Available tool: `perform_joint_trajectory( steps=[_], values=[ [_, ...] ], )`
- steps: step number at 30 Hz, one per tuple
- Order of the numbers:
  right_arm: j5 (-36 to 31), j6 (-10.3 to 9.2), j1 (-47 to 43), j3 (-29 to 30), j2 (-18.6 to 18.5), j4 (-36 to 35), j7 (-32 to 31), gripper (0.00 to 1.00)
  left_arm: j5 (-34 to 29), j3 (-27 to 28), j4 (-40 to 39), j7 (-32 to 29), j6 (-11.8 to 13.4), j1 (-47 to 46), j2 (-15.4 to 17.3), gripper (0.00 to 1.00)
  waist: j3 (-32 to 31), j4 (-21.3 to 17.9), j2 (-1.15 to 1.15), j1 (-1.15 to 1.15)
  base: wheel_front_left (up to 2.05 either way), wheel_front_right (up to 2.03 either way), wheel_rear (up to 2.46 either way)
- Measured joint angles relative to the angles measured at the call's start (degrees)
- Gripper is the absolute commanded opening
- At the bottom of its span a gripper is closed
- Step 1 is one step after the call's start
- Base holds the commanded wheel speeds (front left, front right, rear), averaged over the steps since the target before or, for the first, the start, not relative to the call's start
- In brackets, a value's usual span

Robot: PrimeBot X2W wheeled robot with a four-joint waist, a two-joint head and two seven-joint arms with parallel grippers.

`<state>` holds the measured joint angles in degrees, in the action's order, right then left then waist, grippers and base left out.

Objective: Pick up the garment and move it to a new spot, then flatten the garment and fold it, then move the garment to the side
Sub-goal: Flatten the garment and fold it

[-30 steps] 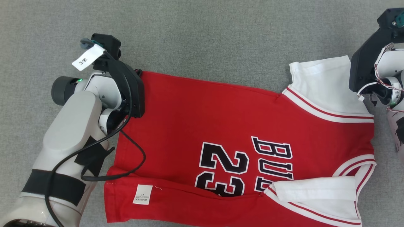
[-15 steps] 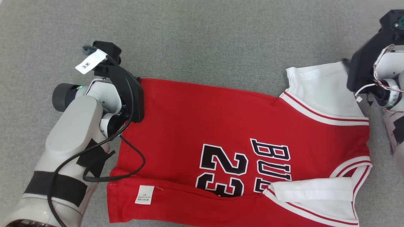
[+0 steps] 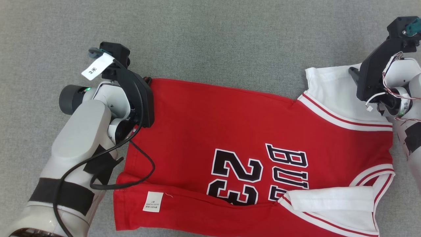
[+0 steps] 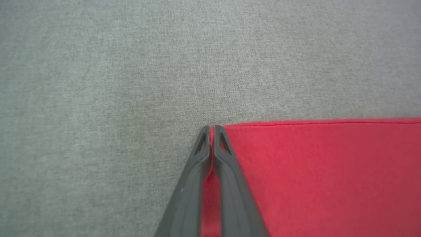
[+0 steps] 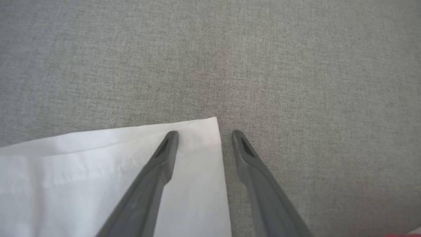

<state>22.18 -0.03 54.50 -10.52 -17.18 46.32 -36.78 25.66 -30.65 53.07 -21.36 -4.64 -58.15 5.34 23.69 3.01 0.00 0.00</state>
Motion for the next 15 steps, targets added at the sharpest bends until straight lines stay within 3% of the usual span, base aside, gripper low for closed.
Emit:
perform_joint_trajectory(
  steps=[2,4,5,6,7,12,15],
  values=[
    [0.0,0.04,0.0,-0.1,0.0,0.2,0.1,0.78,0.0,0.0,0.3,0.2,-0.2,-0.1,-0.1,0.00,0.1,0.0,-0.01,0.00,0.00,0.00,0.00],
    [0.0,0.04,0.1,-0.1,0.0,0.3,0.4,0.62,0.0,0.0,0.5,0.3,-0.4,-0.2,-0.1,0.00,0.1,0.0,-0.01,0.00,0.00,0.00,0.00],
    [0.0,0.03,0.1,-0.1,0.0,0.4,0.5,0.47,0.0,-0.1,0.7,0.4,-0.4,-0.3,-0.1,0.00,0.1,0.0,-0.01,0.00,0.00,0.00,0.00],
    [0.0,0.03,0.1,-0.1,0.0,0.6,0.5,0.41,0.0,-0.1,0.9,0.4,-0.4,-0.4,-0.1,0.00,0.1,0.0,-0.01,0.00,0.00,0.00,0.00],
    [0.0,0.03,0.1,-0.1,0.0,1.0,0.5,0.41,0.0,-0.1,1.2,0.4,-0.4,-0.9,-0.2,0.00,0.1,0.0,-0.01,0.00,0.00,0.00,0.00],
    [0.0,0.03,0.1,-0.1,-0.1,1.7,0.6,0.00,0.0,-0.1,1.7,0.8,-0.4,-1.0,-0.3,0.00,0.1,0.0,0.00,0.00,0.00,0.00,0.00],
    [0.0,0.10,0.3,-0.1,0.0,1.8,1.4,0.00,0.0,-0.1,2.1,1.1,-0.5,-1.0,-0.4,0.00,-0.1,0.0,0.00,0.00,0.00,0.00,0.00]
  ],
)
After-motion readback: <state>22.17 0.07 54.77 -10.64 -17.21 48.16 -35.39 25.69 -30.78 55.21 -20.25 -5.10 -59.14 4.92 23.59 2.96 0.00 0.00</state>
